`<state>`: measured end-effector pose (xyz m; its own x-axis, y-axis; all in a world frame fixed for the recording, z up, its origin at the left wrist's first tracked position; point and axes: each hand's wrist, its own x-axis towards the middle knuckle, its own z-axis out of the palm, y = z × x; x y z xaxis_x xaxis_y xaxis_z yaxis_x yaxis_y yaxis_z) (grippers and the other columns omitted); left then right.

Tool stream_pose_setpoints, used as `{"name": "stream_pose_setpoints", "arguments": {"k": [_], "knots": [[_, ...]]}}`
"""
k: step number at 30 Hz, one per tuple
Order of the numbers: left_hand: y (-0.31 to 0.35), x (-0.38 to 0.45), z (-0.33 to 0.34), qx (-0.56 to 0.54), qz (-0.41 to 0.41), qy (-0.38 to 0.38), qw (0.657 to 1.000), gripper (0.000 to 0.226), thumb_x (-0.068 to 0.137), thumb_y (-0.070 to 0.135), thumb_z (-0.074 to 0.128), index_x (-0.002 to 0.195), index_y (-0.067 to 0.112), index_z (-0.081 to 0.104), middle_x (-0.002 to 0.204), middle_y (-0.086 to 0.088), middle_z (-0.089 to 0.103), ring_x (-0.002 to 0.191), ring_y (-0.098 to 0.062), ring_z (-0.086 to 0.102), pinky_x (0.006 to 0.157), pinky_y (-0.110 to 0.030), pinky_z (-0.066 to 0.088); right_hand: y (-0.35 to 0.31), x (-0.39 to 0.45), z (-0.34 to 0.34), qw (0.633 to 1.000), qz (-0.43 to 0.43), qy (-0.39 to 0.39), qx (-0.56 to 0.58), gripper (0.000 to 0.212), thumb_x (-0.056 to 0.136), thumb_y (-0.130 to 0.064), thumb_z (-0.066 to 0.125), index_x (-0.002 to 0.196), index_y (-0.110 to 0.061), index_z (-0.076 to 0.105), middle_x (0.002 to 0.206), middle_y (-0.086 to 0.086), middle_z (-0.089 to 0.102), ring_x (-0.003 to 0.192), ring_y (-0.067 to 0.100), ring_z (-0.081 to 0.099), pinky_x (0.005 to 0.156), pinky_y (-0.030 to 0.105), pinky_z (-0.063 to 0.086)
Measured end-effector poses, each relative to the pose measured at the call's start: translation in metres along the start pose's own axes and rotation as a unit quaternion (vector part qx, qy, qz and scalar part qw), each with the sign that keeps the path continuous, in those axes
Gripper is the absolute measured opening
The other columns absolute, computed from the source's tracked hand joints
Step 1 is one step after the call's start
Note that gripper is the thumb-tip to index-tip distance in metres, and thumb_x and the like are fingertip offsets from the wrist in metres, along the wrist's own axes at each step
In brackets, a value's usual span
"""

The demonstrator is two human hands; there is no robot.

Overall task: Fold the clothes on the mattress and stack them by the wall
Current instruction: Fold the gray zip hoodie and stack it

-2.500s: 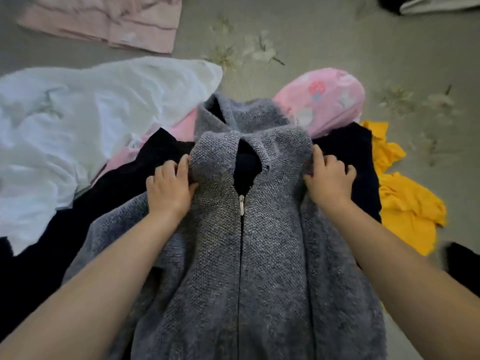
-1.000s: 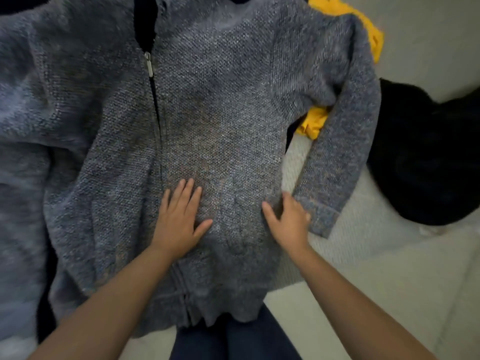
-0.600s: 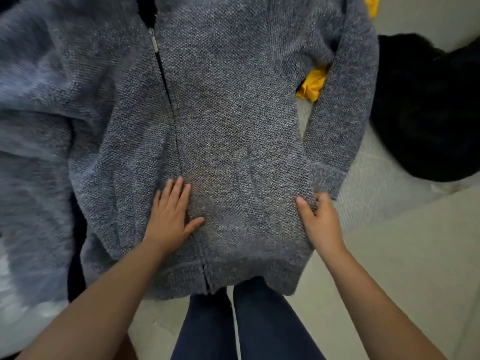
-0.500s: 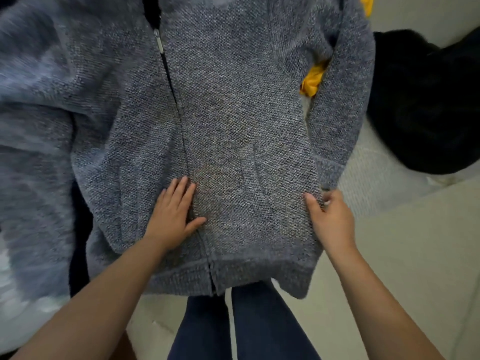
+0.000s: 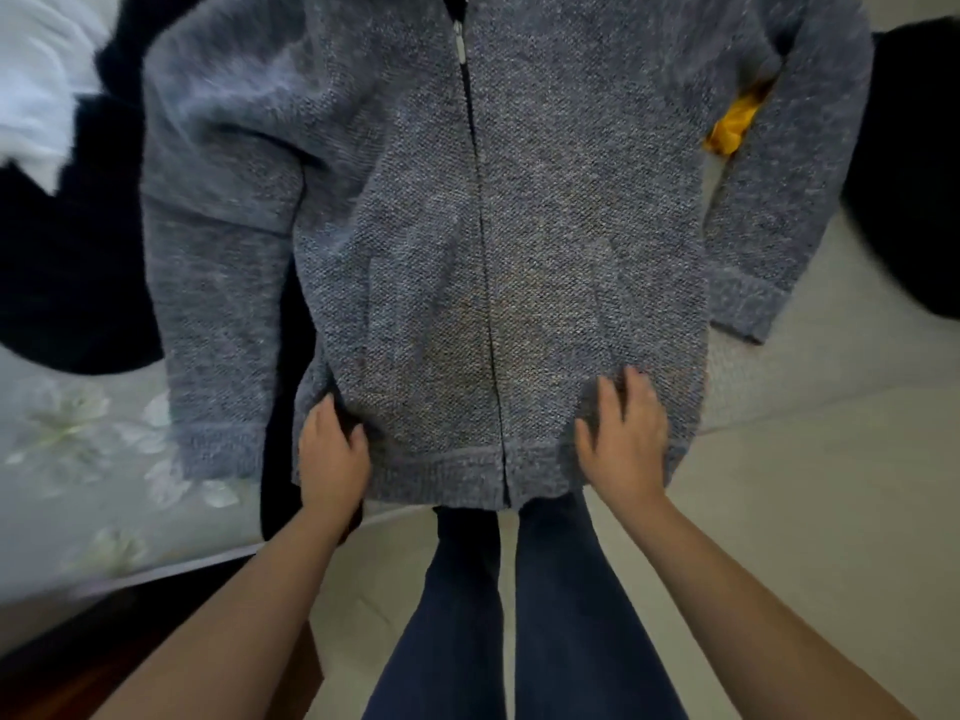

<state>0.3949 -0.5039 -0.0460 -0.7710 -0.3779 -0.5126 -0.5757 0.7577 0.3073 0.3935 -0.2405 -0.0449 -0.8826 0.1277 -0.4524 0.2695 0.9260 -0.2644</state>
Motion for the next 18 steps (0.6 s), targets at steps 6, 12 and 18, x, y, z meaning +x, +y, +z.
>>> {"name": "stream_pose_setpoints", "arguments": {"k": [6,12,18], "knots": [[-0.022,0.019,-0.005,0.001,-0.066,0.054,0.996,0.047,0.086,0.016,0.060,0.127,-0.004,0.046,0.123,-0.029,0.043,0.115,-0.040,0.038,0.096,-0.042,0.027,-0.045,0.003,0.025,0.985,-0.129,-0.079,-0.083,0.056,0.095,-0.039,0.040,0.144,-0.018,0.024,0.155,0.008,0.008,0.143,0.024,0.001,0.114,0.046,0.001],[-0.037,0.032,-0.020,-0.114,0.026,0.022,0.993,0.019,0.095,0.011,0.045,0.096,-0.004,0.057,0.089,-0.018,0.057,0.085,-0.028,0.053,0.068,-0.032,0.032,-0.096,0.019,0.010,0.964,-0.228,-0.092,-0.099,0.052,0.097,-0.036,0.036,0.145,-0.020,0.023,0.153,0.006,0.019,0.142,0.021,0.008,0.114,0.042,0.010],[-0.067,-0.026,-0.028,-0.330,-0.036,-0.015,0.943,0.036,0.098,0.013,0.036,0.062,0.014,0.035,0.064,0.000,0.040,0.060,-0.009,0.038,0.053,-0.017,0.029,-0.192,0.053,0.007,0.859,-0.450,-0.089,-0.226,0.076,0.089,0.003,0.042,0.145,-0.037,0.009,0.155,0.005,-0.012,0.142,0.029,-0.013,0.113,0.049,-0.003]]}}
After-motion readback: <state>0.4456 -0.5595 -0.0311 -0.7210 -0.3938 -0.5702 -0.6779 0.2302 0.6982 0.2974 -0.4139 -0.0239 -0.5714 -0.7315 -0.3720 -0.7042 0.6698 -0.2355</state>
